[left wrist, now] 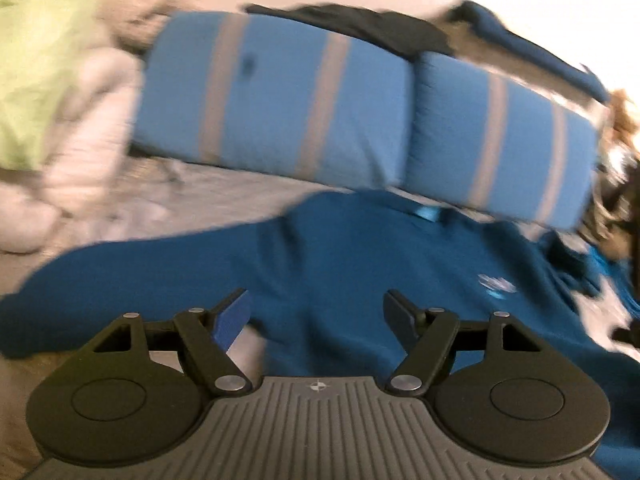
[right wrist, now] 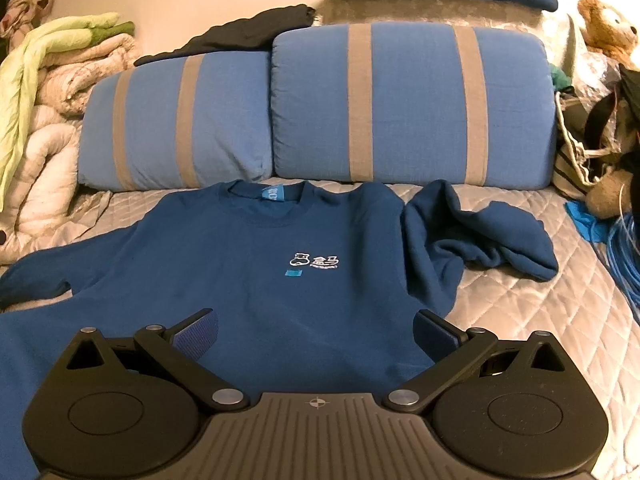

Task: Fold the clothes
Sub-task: 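Move the right tool toward the crumpled sleeve by the pillows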

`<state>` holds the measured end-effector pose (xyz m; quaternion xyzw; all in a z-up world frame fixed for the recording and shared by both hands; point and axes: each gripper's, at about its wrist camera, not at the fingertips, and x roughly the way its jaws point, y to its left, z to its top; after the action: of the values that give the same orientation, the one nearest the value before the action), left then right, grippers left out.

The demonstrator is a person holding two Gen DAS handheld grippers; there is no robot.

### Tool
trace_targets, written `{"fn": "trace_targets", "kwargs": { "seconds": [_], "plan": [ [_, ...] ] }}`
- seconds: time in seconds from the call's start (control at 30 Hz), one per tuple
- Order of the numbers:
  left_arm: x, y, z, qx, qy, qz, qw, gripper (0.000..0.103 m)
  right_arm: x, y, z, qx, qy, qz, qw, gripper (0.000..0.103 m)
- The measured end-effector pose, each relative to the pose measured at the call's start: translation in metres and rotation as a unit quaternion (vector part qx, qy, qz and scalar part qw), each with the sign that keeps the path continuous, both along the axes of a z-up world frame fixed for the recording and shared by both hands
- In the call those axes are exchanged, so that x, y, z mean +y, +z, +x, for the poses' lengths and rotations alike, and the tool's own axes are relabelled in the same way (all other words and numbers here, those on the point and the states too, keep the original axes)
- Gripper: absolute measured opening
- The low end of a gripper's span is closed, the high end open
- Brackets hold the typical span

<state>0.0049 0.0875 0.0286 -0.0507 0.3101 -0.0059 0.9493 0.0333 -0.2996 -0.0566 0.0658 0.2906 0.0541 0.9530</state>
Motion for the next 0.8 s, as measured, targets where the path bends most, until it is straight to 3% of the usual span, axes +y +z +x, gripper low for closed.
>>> {"fn": "trace_targets", "kwargs": {
  "seconds": [0.13, 0.27, 0.33, 0.5, 0.8],
  "plan": [
    [-0.034, -0.022, 0.001, 0.02, -0.036, -0.006, 0.9991, 0.073, -0.012, 0.004, 0.001, 0.009, -0.025, 0.002, 1.0, 0.103],
    [-0.052, -0.042, 0.002, 0.037, -0.04, -0.007, 0.9985, 0.073, -0.017, 0.003, -0.002, 0.012, -0.029, 0.01, 0.999, 0.103],
    [-0.058, -0.044, 0.004, 0.043, -0.03, 0.012, 0.9986, 0.073, -0.014, 0.002, -0.006, 0.006, -0.022, 0.013, 1.0, 0.103],
    [-0.056, -0.043, 0.0, 0.031, -0.012, 0.017, 0.9993, 0.073, -0.002, -0.001, -0.011, -0.016, -0.017, 0.006, 1.0, 0.103],
    [-0.06, -0.042, -0.001, 0.027, -0.007, 0.024, 0.9993, 0.073, 0.0, -0.006, -0.002, 0.003, -0.017, -0.001, 1.0, 0.103]
  ]
}}
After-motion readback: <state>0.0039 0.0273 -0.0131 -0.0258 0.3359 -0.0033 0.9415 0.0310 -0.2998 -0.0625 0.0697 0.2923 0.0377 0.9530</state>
